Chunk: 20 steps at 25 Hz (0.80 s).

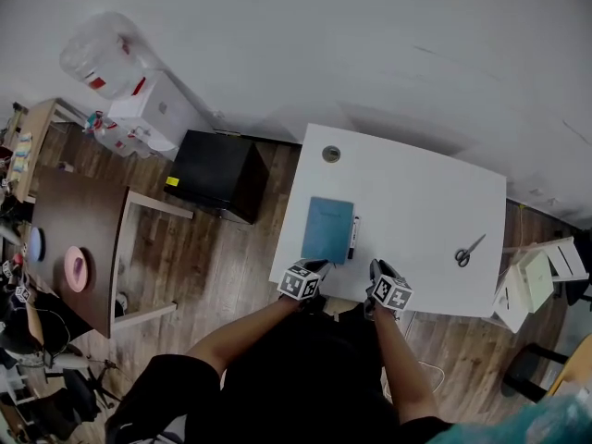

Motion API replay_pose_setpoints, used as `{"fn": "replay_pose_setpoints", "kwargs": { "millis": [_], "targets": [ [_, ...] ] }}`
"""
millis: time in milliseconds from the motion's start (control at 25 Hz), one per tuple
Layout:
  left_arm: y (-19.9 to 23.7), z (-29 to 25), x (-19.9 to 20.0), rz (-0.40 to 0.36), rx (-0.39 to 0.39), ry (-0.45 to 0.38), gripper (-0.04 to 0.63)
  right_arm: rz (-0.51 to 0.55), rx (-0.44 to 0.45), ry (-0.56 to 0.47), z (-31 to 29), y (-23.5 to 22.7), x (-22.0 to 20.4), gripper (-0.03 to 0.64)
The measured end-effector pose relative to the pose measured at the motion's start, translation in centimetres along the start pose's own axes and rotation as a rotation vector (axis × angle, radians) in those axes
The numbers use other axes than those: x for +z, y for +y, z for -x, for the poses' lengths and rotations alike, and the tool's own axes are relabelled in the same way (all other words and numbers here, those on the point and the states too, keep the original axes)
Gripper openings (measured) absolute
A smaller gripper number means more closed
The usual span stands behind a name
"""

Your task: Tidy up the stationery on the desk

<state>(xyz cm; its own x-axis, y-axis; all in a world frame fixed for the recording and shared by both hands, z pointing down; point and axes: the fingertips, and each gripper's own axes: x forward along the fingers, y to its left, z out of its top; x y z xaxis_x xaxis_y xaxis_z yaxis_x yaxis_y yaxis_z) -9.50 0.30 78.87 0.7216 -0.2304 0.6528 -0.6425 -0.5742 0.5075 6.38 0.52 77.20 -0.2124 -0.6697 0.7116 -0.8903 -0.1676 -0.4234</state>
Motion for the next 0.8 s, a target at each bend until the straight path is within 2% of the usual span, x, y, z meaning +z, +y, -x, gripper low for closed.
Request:
{"fn": "replay_pose_setpoints", "kwargs": {
  "millis": [160,320,560,800],
  "targets": [
    [-2.8,-2.4,1.0,-0.028,0.007,0.034,0.034,-0.042,0.028,0.013,1.7,-3.0,-0.6,0.084],
    [-7.1,-6.5,2.3,-0.055,-0.003,0.054,0.034,-0.088,0.052,0.007,3.8,-8.0,0.0,0.084],
    [-13.3,-12.5,4.3,-0.034,0.002,0.048,0.034,-0.091,-0.009,-0.005,7.0,-18.0,2.4,0.084],
    [-18.7,-17.5,5.4,-0.052,0.004,0.066,0.034,-0.131,-0.062,-0.047,8.6,-26.2,5.7,0.084]
  ]
}}
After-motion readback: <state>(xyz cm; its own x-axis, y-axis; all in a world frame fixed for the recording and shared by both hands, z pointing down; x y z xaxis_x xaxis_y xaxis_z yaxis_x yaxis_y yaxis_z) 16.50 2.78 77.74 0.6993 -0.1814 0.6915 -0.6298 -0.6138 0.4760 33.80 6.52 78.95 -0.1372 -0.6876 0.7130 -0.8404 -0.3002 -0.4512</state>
